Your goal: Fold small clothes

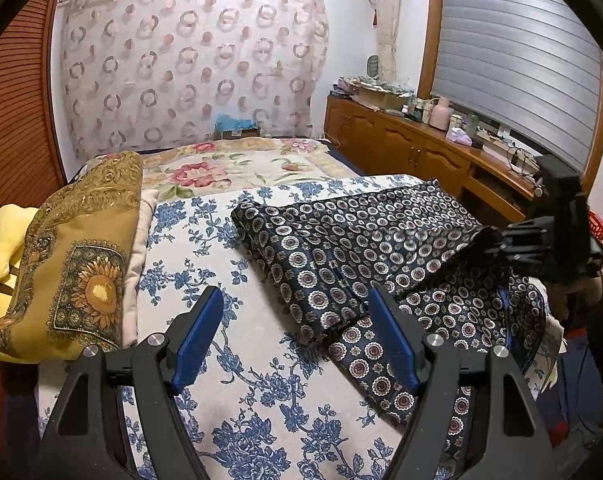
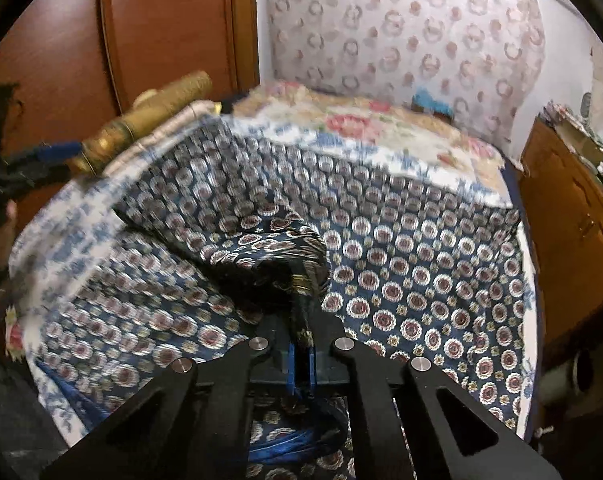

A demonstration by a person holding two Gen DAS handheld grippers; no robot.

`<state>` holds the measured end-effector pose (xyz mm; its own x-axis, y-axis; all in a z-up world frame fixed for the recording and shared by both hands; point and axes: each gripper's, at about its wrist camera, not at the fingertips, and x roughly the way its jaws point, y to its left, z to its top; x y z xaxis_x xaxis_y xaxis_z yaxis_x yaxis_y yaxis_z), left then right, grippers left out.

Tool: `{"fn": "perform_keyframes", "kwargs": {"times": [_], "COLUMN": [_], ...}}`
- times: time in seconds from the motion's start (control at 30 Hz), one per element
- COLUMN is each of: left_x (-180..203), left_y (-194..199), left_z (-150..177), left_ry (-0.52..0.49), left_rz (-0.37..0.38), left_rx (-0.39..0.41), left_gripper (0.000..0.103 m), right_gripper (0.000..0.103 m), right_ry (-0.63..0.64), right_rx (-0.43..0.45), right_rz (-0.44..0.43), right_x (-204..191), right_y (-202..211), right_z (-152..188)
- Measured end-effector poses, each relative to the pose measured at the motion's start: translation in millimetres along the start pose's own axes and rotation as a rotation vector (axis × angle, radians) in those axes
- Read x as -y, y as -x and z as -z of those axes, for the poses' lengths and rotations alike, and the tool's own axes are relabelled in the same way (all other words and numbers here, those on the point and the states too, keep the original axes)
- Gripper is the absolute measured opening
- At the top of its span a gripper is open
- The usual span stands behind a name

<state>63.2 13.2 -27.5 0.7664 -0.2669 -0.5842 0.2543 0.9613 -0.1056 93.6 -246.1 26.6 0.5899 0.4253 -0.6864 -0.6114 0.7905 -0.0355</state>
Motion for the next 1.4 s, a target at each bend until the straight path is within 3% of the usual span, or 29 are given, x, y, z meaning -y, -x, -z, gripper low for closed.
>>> {"fn": "perform_keyframes", "kwargs": {"times": [0.33, 0.73, 1.13, 1.3, 1.4], "left_x": [8.9, 22.3, 30.3, 31.7, 32.8], "left_y": [-5.2, -4.8, -7.5, -8.1, -8.5], "left_z": [0.2, -4.1, -0.3, 1.3, 1.8], "left_ry": [-0.011, -0.027, -0.036, -0.034, -0.034], "left_rz": [0.028, 0.058, 0.069, 0.071, 0.074], "left_rx": [-0.013, -0.006, -0.016, -0.021, -0.022], "left_gripper": [0.076, 0.076, 0.076, 0.076, 0.076], "right_gripper": [0.003, 0.003, 0.005, 0.005, 0.014], "right_ry": [-0.077, -0.173, -0.174, -0.155, -0.143], "right_rx": [0.124, 0.028, -0.037, -0.039, -0.03], "right_rz": [0.05, 0.193, 0.198, 0.214, 0.228], "right_x": [13.4, 44.1, 43.8, 39.4, 36.0], "right_y": [66.0, 84.0, 67.7, 83.1, 95.5], "right_z": [23.0, 71.9, 73.6, 79.0, 80.4]}}
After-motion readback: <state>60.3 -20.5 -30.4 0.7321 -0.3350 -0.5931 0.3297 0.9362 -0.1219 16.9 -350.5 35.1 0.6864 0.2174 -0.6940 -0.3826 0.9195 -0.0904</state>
